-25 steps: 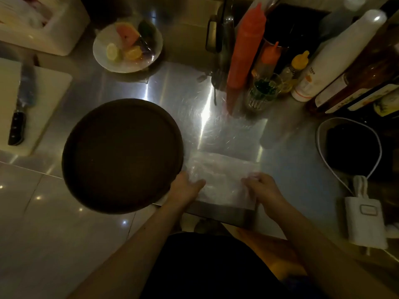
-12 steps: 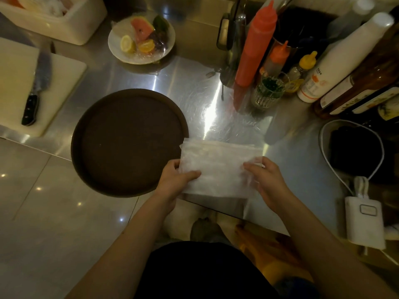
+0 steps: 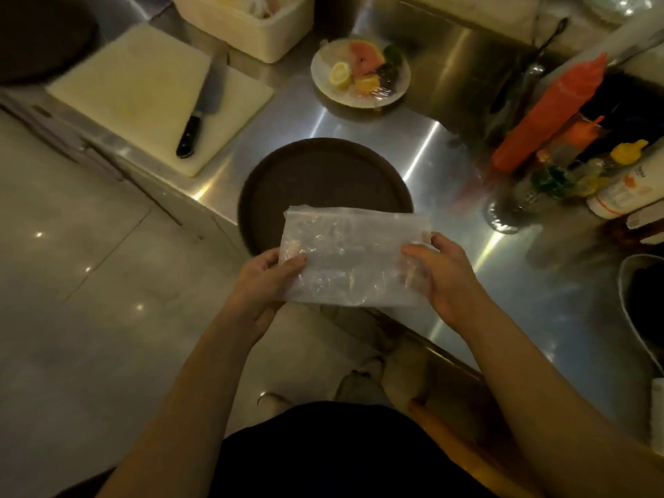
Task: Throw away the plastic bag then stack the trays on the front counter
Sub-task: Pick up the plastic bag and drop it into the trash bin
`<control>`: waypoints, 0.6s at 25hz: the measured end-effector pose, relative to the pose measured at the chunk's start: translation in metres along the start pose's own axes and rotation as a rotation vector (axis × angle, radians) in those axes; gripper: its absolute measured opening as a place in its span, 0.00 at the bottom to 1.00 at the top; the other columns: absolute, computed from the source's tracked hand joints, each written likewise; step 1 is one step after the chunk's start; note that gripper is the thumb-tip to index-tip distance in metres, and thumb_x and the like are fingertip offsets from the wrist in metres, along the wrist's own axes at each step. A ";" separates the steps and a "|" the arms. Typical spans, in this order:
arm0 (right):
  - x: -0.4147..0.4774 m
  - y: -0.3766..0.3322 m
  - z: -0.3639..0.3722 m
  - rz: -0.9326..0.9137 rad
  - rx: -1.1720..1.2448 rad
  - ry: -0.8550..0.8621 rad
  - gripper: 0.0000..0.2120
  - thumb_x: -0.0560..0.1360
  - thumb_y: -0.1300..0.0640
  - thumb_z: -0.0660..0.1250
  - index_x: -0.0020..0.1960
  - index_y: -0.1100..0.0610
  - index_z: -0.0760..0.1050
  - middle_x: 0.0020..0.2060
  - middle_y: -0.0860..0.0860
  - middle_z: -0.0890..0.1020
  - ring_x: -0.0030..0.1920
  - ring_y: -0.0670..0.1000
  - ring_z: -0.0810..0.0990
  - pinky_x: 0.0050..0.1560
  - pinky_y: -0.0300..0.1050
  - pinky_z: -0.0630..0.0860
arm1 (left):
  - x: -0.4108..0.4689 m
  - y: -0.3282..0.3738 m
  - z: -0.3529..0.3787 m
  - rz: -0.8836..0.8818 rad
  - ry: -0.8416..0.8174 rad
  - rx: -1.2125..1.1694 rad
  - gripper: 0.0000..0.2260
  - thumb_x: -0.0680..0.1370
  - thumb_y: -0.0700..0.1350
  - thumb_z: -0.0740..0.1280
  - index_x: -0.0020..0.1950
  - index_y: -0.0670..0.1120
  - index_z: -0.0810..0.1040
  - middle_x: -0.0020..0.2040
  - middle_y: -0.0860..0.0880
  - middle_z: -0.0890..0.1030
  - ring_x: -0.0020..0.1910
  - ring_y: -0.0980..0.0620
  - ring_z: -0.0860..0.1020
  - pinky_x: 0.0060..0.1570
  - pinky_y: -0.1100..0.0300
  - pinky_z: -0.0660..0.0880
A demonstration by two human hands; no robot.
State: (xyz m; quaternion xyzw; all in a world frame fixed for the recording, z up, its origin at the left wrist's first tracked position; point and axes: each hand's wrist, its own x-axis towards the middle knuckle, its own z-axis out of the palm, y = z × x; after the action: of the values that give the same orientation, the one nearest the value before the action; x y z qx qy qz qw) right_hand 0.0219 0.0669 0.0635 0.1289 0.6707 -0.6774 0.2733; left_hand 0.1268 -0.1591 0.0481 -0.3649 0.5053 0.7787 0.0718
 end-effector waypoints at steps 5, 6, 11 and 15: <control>-0.019 0.003 0.120 0.035 -0.113 -0.210 0.10 0.77 0.60 0.65 0.58 0.52 0.76 0.53 0.52 0.82 0.50 0.52 0.83 0.37 0.42 0.81 | -0.046 0.011 -0.119 0.155 0.155 -0.153 0.12 0.77 0.40 0.67 0.59 0.39 0.79 0.49 0.44 0.85 0.48 0.46 0.83 0.42 0.59 0.81; -0.023 0.006 0.144 0.040 -0.140 -0.264 0.10 0.77 0.60 0.65 0.57 0.52 0.77 0.54 0.52 0.82 0.51 0.52 0.83 0.39 0.44 0.82 | -0.057 0.011 -0.142 0.184 0.196 -0.186 0.09 0.77 0.39 0.67 0.56 0.40 0.80 0.46 0.46 0.85 0.44 0.48 0.82 0.40 0.60 0.81; -0.051 0.033 0.269 0.025 -0.285 -0.496 0.13 0.77 0.61 0.65 0.61 0.54 0.76 0.57 0.55 0.81 0.55 0.55 0.82 0.49 0.51 0.81 | -0.114 -0.008 -0.253 0.291 0.391 -0.377 0.06 0.78 0.38 0.66 0.52 0.43 0.83 0.42 0.49 0.86 0.40 0.52 0.83 0.41 0.57 0.81; -0.079 0.071 0.364 0.073 -0.371 -0.637 0.17 0.76 0.65 0.65 0.64 0.59 0.74 0.56 0.58 0.82 0.54 0.58 0.82 0.53 0.56 0.79 | -0.162 -0.035 -0.329 0.337 0.582 -0.596 0.09 0.78 0.38 0.67 0.56 0.41 0.82 0.43 0.50 0.85 0.39 0.55 0.83 0.38 0.63 0.79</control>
State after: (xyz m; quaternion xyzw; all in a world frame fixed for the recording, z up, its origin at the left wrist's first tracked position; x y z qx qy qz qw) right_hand 0.1947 -0.2702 0.0705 -0.1163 0.6583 -0.5403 0.5110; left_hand 0.4241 -0.3768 0.0527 -0.4859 0.3106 0.7561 -0.3093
